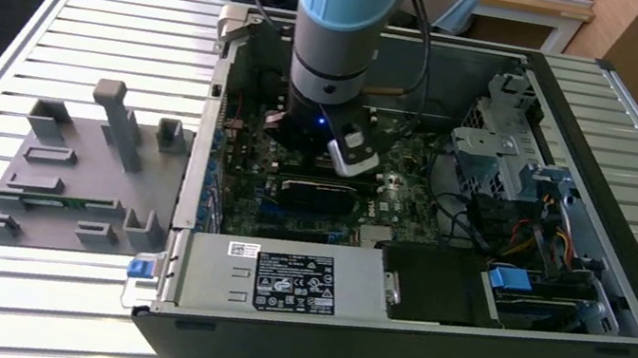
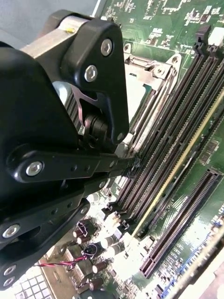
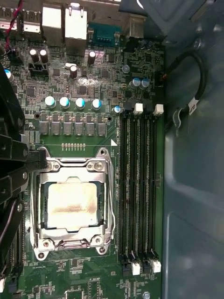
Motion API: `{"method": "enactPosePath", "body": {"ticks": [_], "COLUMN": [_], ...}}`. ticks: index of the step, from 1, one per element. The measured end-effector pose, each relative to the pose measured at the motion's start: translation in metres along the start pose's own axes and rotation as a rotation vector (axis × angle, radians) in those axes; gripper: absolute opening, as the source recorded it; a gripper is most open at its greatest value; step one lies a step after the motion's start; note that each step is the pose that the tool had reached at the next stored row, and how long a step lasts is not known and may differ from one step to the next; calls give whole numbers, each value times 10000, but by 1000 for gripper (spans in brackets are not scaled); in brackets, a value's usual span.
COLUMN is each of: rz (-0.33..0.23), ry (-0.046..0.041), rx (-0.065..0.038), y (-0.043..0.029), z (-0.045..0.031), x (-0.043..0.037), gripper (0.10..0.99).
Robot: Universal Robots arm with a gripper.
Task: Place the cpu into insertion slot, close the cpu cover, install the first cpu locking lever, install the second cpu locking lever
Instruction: 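Install the second cpu locking lever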
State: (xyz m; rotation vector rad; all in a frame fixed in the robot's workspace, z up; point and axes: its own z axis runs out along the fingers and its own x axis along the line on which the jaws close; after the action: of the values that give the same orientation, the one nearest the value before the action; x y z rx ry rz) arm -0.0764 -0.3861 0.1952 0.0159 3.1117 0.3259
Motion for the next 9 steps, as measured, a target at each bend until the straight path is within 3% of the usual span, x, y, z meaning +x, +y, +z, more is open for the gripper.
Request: {"method": "enactPosePath", "body": {"ticks": [4,9], "rz": [0,0], "ry": [-1,3], "rx": [-69,-84], "y": [-4,-8], "z": [19,34], "x": [26,33], "gripper": [106,106]}}
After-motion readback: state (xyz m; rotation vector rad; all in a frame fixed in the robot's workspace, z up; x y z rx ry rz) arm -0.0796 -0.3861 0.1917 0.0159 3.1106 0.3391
